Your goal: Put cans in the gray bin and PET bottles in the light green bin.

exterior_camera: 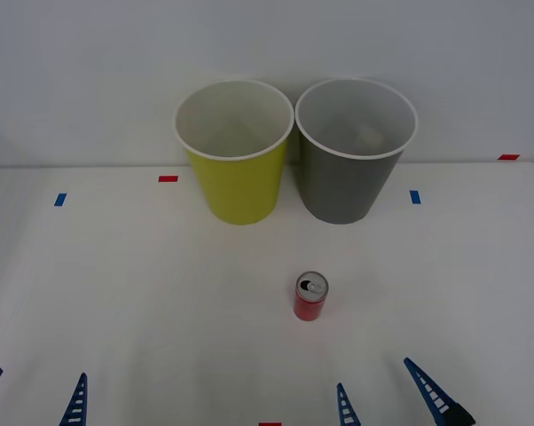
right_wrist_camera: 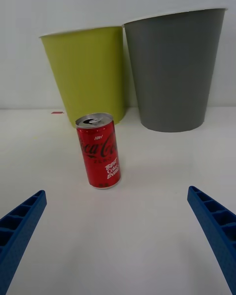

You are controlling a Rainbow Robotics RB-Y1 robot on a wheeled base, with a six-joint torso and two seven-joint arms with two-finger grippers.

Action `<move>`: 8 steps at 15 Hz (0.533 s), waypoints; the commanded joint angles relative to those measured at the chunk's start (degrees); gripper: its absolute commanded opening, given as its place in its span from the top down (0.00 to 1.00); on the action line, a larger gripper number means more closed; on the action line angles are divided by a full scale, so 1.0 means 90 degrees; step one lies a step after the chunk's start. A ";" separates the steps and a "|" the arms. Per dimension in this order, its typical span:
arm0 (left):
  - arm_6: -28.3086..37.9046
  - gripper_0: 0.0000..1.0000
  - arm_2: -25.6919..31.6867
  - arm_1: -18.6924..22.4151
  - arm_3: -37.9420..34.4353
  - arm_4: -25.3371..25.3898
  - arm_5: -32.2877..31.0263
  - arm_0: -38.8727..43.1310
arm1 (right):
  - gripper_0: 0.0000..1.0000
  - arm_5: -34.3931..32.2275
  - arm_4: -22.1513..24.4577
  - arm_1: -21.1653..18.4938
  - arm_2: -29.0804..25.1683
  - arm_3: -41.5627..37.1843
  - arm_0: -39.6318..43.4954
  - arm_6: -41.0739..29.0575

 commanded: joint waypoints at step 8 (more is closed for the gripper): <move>0.0000 0.00 0.0000 0.0000 -0.0001 0.0000 0.0000 0.0000 | 0.00 0.0040 -0.0023 0.0840 0.0188 0.1065 -0.1167 0.0288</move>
